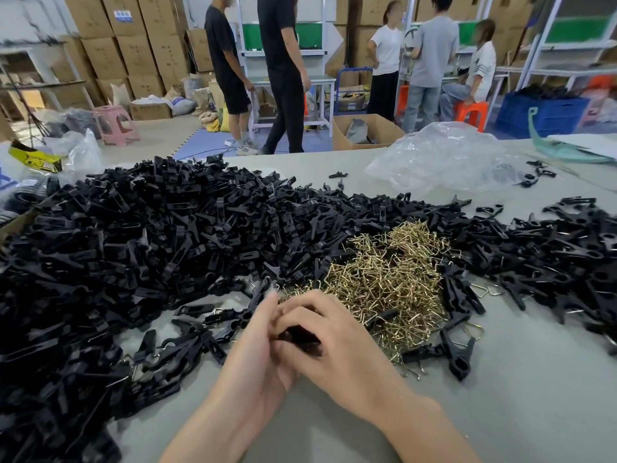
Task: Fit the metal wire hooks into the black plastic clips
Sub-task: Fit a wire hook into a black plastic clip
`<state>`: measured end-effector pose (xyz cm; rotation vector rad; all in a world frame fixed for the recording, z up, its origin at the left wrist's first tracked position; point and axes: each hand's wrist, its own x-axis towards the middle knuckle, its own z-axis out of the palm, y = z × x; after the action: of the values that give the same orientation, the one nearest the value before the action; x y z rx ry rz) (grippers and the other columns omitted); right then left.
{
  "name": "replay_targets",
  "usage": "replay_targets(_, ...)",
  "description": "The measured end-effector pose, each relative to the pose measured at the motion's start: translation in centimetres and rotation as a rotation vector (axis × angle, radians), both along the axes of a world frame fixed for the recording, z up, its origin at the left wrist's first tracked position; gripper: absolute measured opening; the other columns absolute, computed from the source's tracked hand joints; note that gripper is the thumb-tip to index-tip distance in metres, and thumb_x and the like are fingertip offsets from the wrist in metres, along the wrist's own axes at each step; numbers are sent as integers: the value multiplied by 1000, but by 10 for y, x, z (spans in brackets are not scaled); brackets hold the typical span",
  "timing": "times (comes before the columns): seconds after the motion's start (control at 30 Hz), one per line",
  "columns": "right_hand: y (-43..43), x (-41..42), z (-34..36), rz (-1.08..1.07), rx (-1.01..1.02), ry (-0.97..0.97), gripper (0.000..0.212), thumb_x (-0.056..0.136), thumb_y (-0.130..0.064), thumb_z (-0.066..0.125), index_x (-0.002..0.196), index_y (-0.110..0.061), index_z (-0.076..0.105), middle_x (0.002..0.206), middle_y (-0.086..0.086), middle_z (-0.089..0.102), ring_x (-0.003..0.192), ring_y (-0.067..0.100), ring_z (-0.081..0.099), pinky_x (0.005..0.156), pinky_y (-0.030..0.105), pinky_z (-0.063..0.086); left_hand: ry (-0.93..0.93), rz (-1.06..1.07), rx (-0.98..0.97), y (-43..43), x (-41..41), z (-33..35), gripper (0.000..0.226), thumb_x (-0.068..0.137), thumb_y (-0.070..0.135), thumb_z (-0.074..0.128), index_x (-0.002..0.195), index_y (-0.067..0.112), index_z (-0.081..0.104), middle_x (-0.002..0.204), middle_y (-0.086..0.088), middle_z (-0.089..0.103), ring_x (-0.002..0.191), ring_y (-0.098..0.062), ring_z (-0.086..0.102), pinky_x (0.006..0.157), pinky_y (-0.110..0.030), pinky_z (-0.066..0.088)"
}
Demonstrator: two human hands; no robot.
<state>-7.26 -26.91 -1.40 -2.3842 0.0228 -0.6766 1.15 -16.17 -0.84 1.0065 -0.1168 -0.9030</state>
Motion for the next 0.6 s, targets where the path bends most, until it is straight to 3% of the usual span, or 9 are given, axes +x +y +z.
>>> replay_targets(0.1, -3, 0, -1, -88, -89, -52, 24, 96, -44, 60, 117, -34, 67, 126, -16, 51, 122, 1, 44, 105, 17, 36, -190, 78, 10, 0, 4, 0, 42, 88, 45, 59, 116, 16, 69, 115, -16, 71, 94, -24, 73, 81, -41, 59)
replay_targets(0.2, -6, -2, -1, -142, -122, -106, 25, 100, -40, 57, 122, -31, 64, 116, -13, 55, 110, 5, 53, 98, 17, 42, -463, 192, 158, 1, 5, -4, 24, 98, 45, 52, 110, 41, 72, 111, 0, 75, 99, -22, 73, 89, -44, 56)
replay_targets(0.27, -10, -4, -1, -183, -59, -112, 24, 101, -37, 57, 122, -30, 65, 111, -16, 59, 104, 1, 56, 94, 17, 44, -477, 234, 153, 3, 5, -6, 26, 103, 42, 47, 109, 45, 72, 107, 2, 76, 98, -24, 74, 88, -45, 56)
replay_targets(0.47, -27, -16, 13, -359, 597, -267, 15, 95, -30, 69, 110, -30, 72, 93, -14, 72, 89, 3, 68, 80, 18, 53, -604, 236, 139, 4, -3, -6, 29, 102, 38, 46, 111, 32, 72, 113, -4, 74, 110, -18, 69, 90, -38, 53)
replay_targets(0.53, -53, -27, 31, -414, 899, -428, 19, 90, -29, 71, 109, -27, 71, 89, -8, 74, 83, 4, 68, 78, 21, 56, -597, 241, 139, 5, -2, -6, 30, 103, 33, 45, 106, 32, 74, 111, -5, 74, 109, -19, 69, 90, -39, 54)
replay_targets(0.6, -90, -45, 56, -398, 1248, -722, 34, 84, -27, 72, 113, -11, 67, 86, -2, 73, 82, 9, 68, 77, 21, 57, -603, 227, 143, 6, -4, -5, 29, 100, 38, 46, 105, 33, 74, 111, -4, 74, 109, -18, 69, 92, -41, 53)
